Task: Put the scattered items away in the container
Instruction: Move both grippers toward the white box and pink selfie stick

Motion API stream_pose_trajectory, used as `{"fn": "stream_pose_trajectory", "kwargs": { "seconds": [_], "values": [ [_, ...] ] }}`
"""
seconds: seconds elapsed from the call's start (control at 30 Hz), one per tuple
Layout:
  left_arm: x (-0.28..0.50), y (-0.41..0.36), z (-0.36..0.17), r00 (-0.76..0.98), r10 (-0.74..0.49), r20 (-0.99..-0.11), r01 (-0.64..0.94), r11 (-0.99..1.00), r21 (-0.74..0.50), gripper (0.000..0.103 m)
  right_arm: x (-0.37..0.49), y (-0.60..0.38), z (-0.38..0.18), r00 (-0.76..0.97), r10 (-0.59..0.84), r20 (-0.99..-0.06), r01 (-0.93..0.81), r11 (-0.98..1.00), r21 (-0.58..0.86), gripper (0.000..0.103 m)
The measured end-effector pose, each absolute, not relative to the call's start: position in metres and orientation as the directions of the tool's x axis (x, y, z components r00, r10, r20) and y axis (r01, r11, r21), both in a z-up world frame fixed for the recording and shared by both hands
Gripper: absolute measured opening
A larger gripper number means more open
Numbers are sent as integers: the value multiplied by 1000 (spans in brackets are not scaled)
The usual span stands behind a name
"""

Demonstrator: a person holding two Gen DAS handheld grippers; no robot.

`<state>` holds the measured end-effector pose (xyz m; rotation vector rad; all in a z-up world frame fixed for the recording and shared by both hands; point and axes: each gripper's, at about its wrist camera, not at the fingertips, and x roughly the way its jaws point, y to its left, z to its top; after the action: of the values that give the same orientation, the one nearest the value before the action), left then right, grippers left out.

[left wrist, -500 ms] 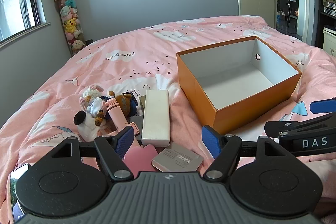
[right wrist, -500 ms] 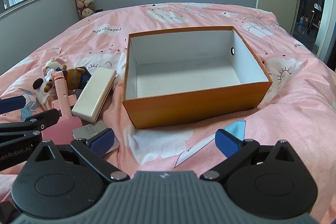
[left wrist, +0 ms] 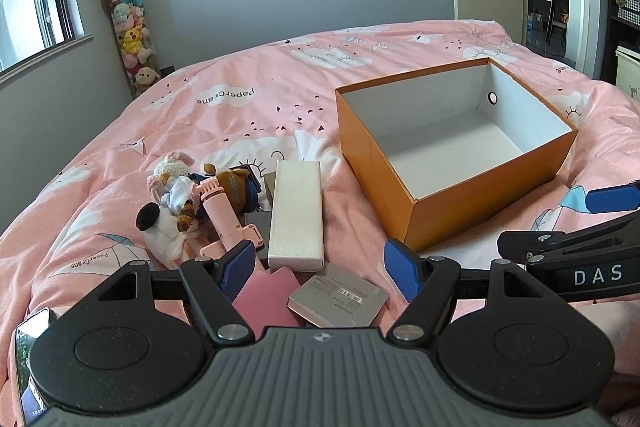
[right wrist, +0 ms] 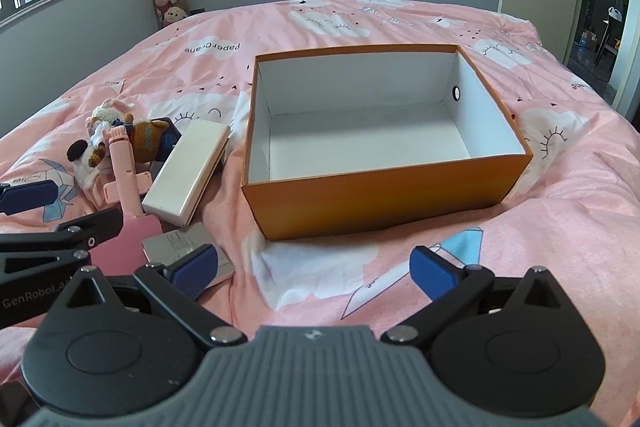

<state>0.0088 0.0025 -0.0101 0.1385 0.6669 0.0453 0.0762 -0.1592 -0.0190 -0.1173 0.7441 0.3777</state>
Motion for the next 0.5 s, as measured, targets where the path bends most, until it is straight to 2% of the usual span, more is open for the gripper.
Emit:
{"fn": "stream_pose_trajectory", "kwargs": {
  "seconds": [0.5],
  "values": [
    [25,16,-11,753,81,-653,0,992,123,84,94,-141,-19,641,335,-690,-447,894,19,102]
  ]
}}
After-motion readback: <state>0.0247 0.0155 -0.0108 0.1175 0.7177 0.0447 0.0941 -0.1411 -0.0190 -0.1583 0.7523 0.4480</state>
